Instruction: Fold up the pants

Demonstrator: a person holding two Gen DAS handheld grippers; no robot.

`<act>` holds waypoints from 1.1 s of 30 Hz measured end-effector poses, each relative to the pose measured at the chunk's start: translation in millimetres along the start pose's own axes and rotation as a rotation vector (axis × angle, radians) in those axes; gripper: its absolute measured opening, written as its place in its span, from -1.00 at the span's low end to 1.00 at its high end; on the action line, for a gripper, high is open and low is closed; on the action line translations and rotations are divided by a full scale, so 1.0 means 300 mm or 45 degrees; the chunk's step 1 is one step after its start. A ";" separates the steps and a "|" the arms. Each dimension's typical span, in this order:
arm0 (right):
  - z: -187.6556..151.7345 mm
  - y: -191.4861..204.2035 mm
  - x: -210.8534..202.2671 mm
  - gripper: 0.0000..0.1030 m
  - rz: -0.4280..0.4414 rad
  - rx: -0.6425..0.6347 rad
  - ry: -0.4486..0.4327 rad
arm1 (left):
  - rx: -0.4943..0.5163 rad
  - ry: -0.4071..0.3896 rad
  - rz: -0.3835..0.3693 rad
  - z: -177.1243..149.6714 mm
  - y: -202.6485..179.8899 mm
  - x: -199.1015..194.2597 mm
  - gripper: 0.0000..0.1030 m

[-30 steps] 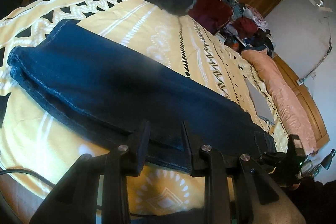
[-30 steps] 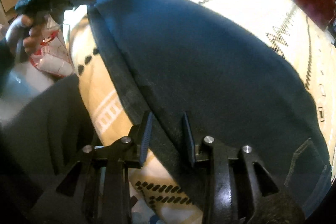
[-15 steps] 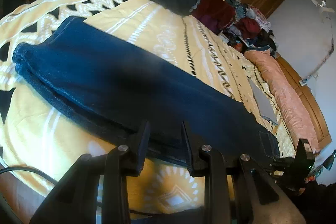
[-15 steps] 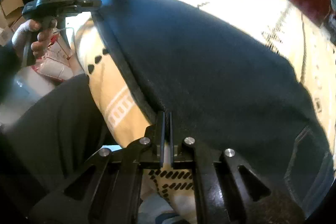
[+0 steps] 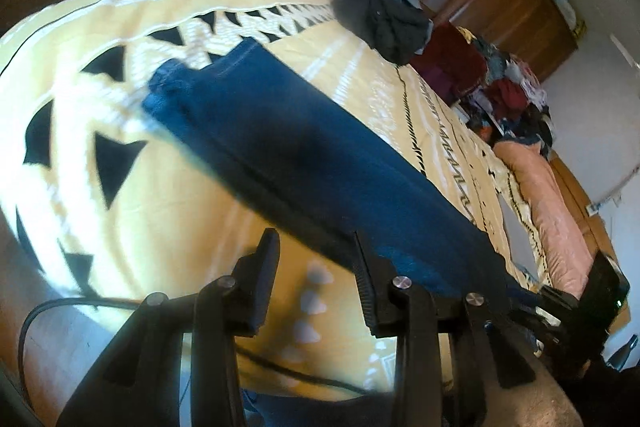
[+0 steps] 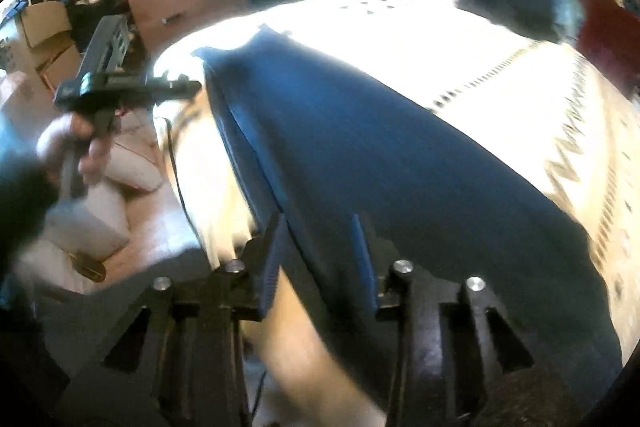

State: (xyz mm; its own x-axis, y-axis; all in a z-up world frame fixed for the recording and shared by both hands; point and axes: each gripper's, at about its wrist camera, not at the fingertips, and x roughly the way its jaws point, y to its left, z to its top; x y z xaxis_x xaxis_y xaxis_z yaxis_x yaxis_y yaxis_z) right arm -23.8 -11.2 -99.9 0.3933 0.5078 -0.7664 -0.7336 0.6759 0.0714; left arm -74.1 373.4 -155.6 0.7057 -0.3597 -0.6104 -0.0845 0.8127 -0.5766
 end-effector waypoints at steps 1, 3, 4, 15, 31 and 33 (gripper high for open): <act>0.041 0.014 0.062 -0.37 0.023 -0.017 0.011 | -0.003 -0.004 -0.006 -0.002 0.006 -0.006 -0.29; 0.076 0.037 0.136 -0.37 0.041 -0.051 0.038 | -0.008 -0.016 -0.020 -0.005 0.020 -0.018 -0.29; 0.097 0.051 0.175 -0.37 0.041 -0.077 0.054 | -0.016 -0.018 -0.023 -0.004 0.032 -0.019 -0.29; 0.139 0.115 0.220 -0.88 0.056 -0.096 0.114 | -0.053 -0.028 -0.060 0.005 0.088 0.009 -0.29; 0.171 0.164 0.124 0.04 0.001 -0.130 0.009 | 0.133 -0.099 -0.095 0.073 0.012 -0.034 -0.29; 0.170 0.148 0.124 0.04 0.002 -0.089 0.006 | 0.177 -0.093 -0.094 0.103 -0.003 -0.008 -0.28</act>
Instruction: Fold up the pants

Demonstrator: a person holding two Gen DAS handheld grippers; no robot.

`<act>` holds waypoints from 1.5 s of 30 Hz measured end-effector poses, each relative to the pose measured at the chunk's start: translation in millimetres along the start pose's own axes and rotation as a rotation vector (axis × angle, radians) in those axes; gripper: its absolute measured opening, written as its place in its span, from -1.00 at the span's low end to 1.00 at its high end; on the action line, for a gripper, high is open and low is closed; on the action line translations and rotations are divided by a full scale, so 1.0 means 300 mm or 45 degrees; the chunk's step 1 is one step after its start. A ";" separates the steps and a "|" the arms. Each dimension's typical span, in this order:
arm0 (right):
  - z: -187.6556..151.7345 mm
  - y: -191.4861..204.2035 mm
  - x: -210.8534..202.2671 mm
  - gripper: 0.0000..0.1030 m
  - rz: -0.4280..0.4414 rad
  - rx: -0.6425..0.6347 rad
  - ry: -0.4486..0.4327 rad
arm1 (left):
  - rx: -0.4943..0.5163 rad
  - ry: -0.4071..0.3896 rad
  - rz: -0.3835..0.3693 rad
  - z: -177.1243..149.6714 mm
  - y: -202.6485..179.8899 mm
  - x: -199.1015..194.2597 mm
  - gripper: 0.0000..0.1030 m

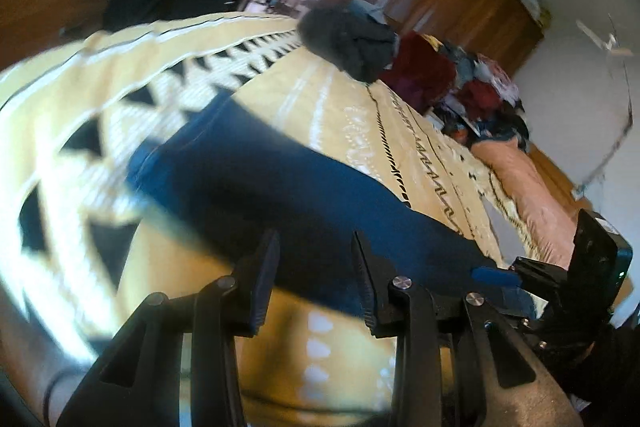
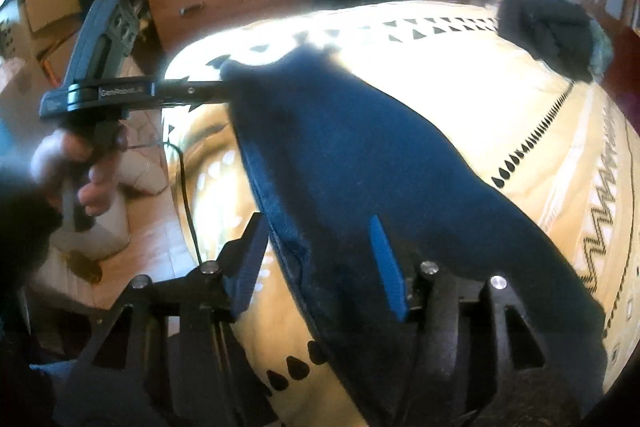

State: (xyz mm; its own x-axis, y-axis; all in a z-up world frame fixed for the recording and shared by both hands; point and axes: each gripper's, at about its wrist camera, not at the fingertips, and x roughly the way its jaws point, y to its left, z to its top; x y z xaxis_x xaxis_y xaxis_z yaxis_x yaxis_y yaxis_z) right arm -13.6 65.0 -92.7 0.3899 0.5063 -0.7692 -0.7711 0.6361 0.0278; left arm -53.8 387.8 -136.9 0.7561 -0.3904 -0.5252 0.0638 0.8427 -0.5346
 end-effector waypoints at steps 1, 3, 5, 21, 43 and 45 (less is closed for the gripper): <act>-0.010 -0.015 0.016 0.02 0.007 0.032 0.018 | 0.013 0.014 0.014 0.018 0.009 0.024 -0.28; -0.037 -0.044 0.057 0.01 0.016 0.083 0.074 | -0.011 0.044 0.082 0.060 0.086 0.069 -0.29; -0.089 -0.074 0.116 0.01 0.009 0.117 0.182 | -0.086 0.016 0.172 0.093 0.187 0.061 -0.39; -0.159 -0.150 0.039 0.08 -0.033 0.250 0.153 | 0.096 0.294 0.086 0.342 0.111 0.342 -0.39; -0.845 -0.538 -0.553 0.03 -0.658 0.792 0.155 | 0.022 0.183 0.117 0.036 -0.049 0.106 -0.23; -0.877 -0.528 -0.587 0.02 -0.641 0.741 0.173 | 0.029 0.193 0.091 0.014 -0.119 0.111 -0.23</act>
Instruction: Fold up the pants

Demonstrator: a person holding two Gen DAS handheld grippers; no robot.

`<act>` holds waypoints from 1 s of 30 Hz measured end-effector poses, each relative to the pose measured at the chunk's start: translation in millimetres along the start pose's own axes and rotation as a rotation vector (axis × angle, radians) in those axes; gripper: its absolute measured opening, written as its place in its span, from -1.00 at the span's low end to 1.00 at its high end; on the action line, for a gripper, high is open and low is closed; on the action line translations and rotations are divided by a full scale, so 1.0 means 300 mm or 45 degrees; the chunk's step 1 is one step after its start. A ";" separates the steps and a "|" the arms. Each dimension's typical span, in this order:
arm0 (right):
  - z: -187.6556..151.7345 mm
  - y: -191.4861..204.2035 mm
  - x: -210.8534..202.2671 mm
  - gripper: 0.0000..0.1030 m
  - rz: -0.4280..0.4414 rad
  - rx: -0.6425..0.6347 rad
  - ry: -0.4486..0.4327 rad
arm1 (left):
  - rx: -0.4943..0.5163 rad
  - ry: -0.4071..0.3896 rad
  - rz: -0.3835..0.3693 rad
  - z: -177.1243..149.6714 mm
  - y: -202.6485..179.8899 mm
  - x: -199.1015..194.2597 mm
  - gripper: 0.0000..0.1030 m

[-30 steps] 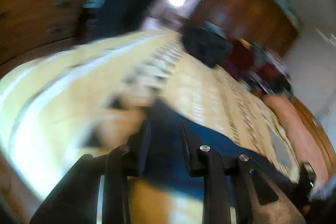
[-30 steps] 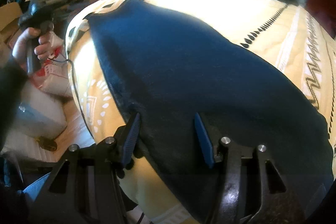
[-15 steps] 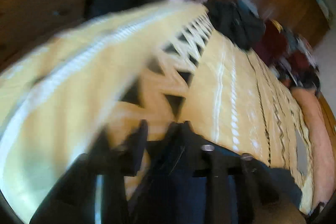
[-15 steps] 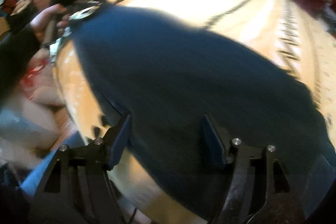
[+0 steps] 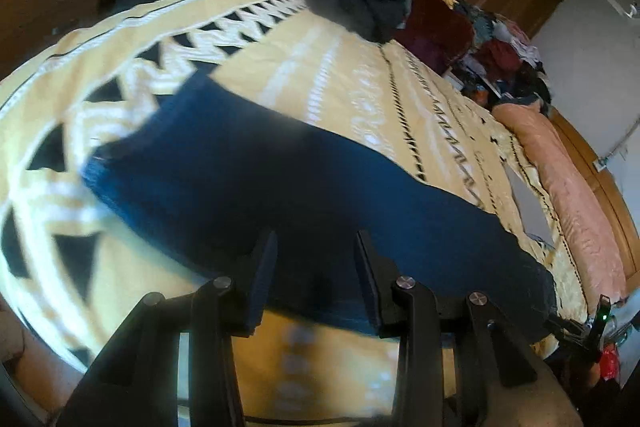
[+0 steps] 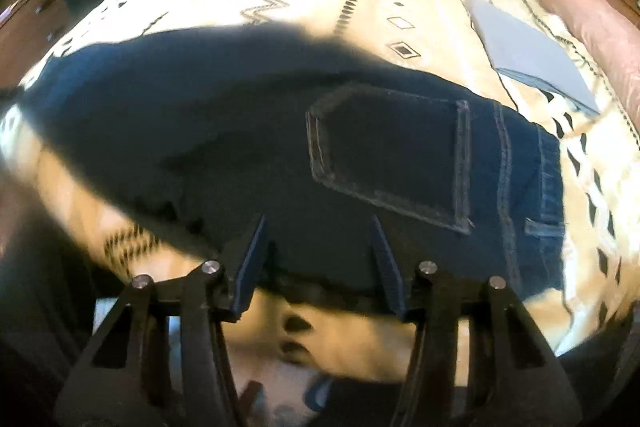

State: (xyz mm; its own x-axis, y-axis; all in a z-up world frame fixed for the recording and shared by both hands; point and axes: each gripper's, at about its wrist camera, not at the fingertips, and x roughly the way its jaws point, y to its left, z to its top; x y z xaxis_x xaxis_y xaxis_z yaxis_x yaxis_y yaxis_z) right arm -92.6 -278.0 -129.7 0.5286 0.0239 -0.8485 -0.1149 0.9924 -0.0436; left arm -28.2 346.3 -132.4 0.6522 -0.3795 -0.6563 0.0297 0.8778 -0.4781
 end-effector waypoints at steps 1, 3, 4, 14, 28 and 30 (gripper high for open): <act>-0.011 -0.003 -0.008 0.01 -0.002 -0.026 0.000 | 0.002 0.007 -0.012 -0.010 -0.029 0.004 -0.23; -0.031 -0.009 -0.016 0.01 -0.003 -0.059 -0.004 | 0.039 0.017 -0.029 -0.008 -0.095 0.009 -0.23; -0.038 -0.009 -0.015 0.01 0.015 -0.071 -0.005 | 0.058 0.019 -0.036 -0.011 -0.125 0.011 -0.23; 0.007 0.170 0.027 -0.01 0.241 -0.287 -0.069 | 0.136 0.093 -0.104 -0.040 -0.331 0.090 -0.23; -0.019 0.290 0.056 -0.84 0.204 -0.490 -0.005 | -0.057 0.000 -0.009 -0.070 -0.158 0.015 -0.21; 0.012 0.308 -0.018 -0.82 0.224 -0.475 -0.097 | -0.148 -0.030 0.026 -0.076 -0.073 -0.012 -0.20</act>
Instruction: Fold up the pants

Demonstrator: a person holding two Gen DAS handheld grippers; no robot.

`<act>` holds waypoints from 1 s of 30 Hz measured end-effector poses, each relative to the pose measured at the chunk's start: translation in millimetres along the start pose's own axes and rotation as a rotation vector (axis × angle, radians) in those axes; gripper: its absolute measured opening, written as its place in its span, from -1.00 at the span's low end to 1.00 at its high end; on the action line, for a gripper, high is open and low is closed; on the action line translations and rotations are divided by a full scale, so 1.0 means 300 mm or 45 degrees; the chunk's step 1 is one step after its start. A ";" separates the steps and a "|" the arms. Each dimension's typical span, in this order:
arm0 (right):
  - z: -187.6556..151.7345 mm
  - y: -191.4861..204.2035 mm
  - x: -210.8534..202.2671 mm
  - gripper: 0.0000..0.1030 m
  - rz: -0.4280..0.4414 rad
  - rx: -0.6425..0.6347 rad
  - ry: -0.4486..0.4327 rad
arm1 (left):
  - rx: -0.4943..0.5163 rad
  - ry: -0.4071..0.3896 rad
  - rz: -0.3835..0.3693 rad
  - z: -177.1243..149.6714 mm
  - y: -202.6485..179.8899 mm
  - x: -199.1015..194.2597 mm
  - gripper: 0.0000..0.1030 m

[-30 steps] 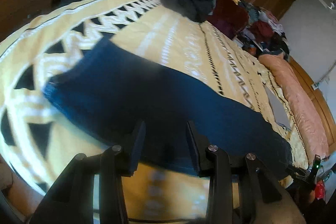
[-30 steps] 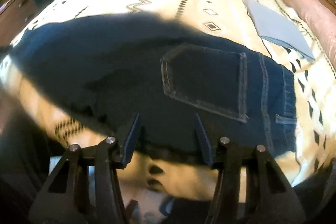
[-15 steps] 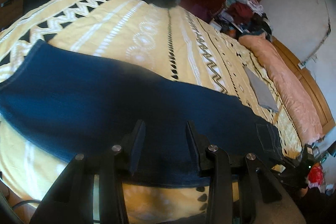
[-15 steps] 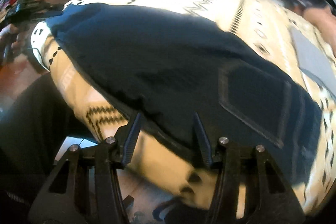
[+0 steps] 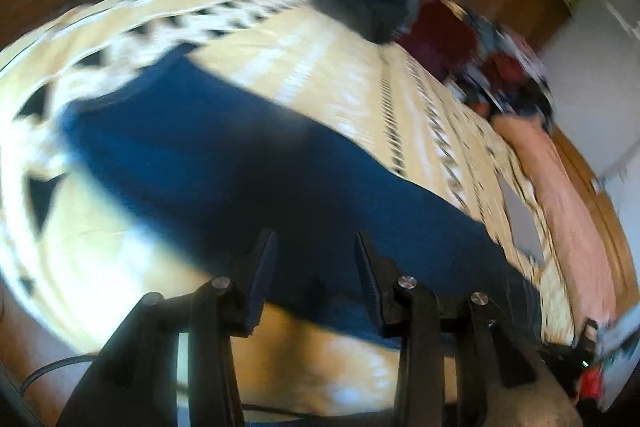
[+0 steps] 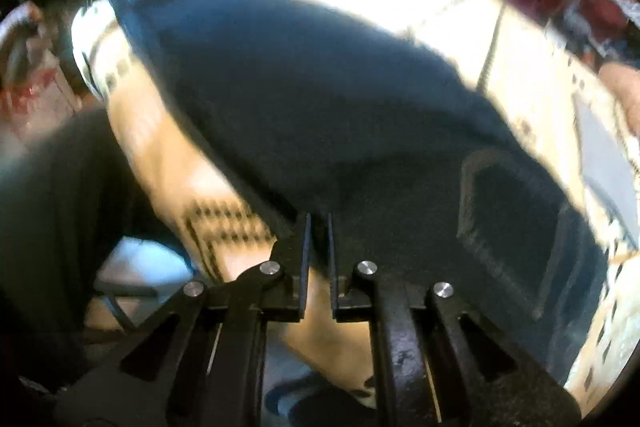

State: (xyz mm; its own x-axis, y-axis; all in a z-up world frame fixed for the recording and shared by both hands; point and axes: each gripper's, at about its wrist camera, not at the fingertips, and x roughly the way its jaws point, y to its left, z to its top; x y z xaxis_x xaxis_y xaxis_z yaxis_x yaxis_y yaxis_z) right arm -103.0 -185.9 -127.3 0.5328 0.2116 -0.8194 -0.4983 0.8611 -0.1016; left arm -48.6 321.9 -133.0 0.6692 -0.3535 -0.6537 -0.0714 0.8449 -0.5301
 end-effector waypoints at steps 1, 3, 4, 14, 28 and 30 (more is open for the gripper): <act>0.025 0.000 -0.015 -0.81 0.024 0.025 -0.035 | -0.038 -0.017 0.000 0.000 0.040 -0.013 -0.20; 0.065 0.000 -0.004 -0.80 0.060 0.072 -0.076 | -0.119 -0.054 -0.001 -0.005 0.123 -0.039 -0.20; 0.082 0.003 0.030 -0.80 0.075 0.095 -0.069 | -0.156 -0.069 0.002 -0.006 0.155 -0.046 -0.20; 0.087 0.037 0.166 -0.80 0.123 0.185 0.104 | -0.356 -0.161 0.012 0.056 0.367 -0.014 -0.20; 0.167 0.094 0.199 -0.79 0.119 0.133 0.135 | -0.416 -0.242 -0.026 0.158 0.441 0.090 -0.20; 0.179 0.103 0.189 -0.79 0.130 0.124 0.126 | -0.432 -0.248 -0.005 0.150 0.424 0.085 -0.19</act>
State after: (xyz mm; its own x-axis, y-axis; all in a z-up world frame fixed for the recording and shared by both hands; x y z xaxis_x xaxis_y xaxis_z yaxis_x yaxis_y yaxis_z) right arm -51.5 -122.5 -146.8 0.4099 0.2580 -0.8749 -0.4754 0.8790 0.0365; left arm -7.2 438.5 -193.0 0.7956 -0.2459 -0.5537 -0.2874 0.6515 -0.7021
